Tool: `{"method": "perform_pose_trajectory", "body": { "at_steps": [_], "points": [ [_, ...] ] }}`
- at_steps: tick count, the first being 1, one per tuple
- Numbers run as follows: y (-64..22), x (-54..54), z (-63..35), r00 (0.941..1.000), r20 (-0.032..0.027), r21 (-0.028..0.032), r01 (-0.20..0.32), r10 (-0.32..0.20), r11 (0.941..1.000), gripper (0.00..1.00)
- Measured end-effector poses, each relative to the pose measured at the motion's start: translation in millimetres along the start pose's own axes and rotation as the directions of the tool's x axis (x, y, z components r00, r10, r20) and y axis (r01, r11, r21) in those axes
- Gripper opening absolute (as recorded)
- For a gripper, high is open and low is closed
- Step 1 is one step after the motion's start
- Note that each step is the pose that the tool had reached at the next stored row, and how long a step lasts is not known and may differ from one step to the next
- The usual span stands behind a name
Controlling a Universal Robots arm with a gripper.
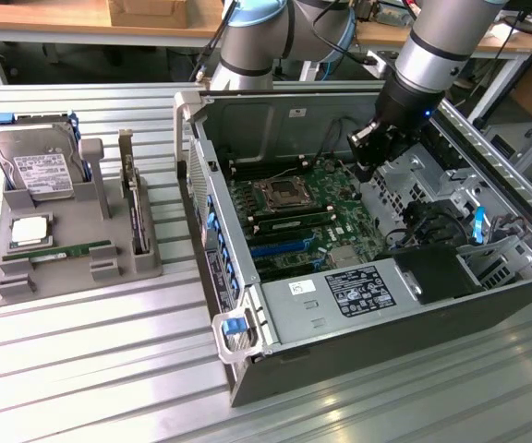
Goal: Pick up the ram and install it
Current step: 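Press down the ram until it locks into place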
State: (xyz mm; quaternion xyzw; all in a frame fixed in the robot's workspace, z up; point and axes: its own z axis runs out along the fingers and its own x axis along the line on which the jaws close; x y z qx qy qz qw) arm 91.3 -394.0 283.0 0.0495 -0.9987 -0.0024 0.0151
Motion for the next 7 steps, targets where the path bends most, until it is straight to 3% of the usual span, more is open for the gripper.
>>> {"method": "perform_pose_trajectory", "body": {
  "at_steps": [2, 7],
  "points": [
    [0.0, -0.1, 0.1, 0.9994, 0.0002, -0.001, -0.036, 0.036, 0.9994, 0.11],
    [0.0, -0.1, 0.1, 0.9994, 0.0002, -0.0011, -0.036, 0.036, 0.9994, 0.11]
  ]
}}
